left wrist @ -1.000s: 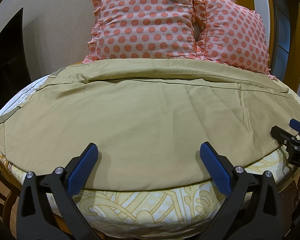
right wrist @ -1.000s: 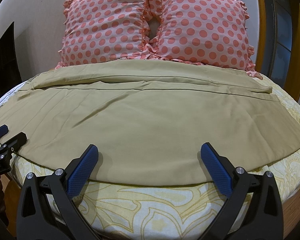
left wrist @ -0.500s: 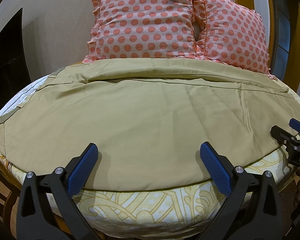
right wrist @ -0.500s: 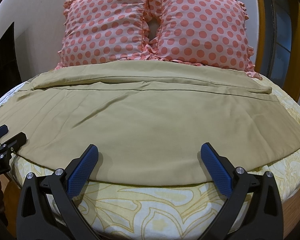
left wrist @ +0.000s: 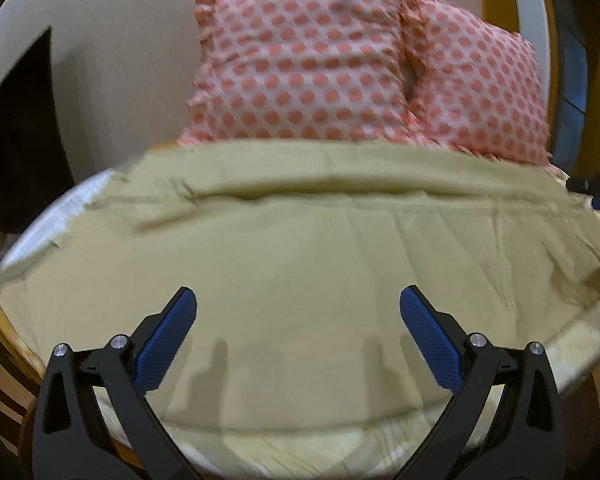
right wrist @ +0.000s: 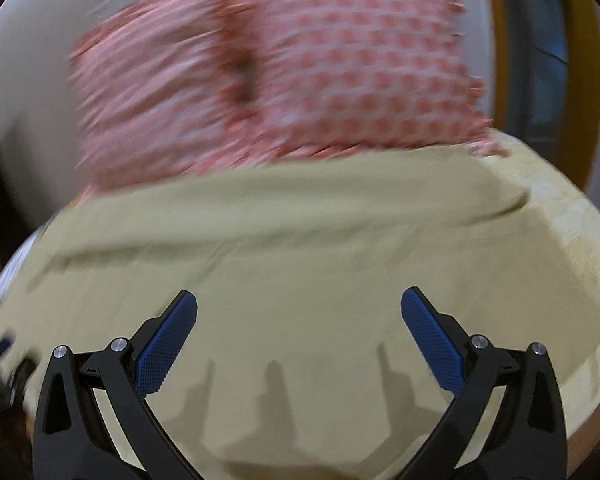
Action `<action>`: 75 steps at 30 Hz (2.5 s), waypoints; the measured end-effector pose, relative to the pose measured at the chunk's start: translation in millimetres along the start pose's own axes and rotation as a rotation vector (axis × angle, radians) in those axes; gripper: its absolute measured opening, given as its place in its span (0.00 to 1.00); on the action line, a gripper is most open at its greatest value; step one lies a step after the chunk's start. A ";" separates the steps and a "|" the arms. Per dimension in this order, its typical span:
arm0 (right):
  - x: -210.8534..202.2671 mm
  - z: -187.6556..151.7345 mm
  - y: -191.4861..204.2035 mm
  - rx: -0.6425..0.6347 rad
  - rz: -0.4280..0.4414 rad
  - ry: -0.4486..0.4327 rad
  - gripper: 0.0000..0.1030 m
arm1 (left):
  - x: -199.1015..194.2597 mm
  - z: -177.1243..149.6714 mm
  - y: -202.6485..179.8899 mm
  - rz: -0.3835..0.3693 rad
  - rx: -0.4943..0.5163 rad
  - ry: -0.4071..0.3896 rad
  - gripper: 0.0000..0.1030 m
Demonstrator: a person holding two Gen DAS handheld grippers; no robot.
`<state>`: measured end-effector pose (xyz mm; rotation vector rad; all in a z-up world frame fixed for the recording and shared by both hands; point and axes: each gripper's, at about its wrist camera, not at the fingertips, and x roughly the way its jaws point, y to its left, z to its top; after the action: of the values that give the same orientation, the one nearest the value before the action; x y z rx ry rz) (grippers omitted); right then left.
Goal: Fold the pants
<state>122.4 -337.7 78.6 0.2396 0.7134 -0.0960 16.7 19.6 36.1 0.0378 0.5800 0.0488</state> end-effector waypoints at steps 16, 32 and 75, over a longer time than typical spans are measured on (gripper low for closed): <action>234.0 146.0 -92.1 0.338 -0.490 0.226 0.67 | 41.3 25.9 26.9 0.027 -0.093 0.058 0.98; 55.9 46.3 -126.8 0.406 0.067 -0.169 0.05 | 29.1 25.9 38.0 0.002 -0.141 0.039 0.98; -58.9 -54.2 -180.3 0.620 0.278 -0.255 0.02 | 222.6 146.2 147.3 -0.115 -0.596 0.316 0.05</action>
<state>13.2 -498.4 44.5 0.9002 0.3737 -0.0786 277.6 176.0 43.9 -0.5908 0.8622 0.1157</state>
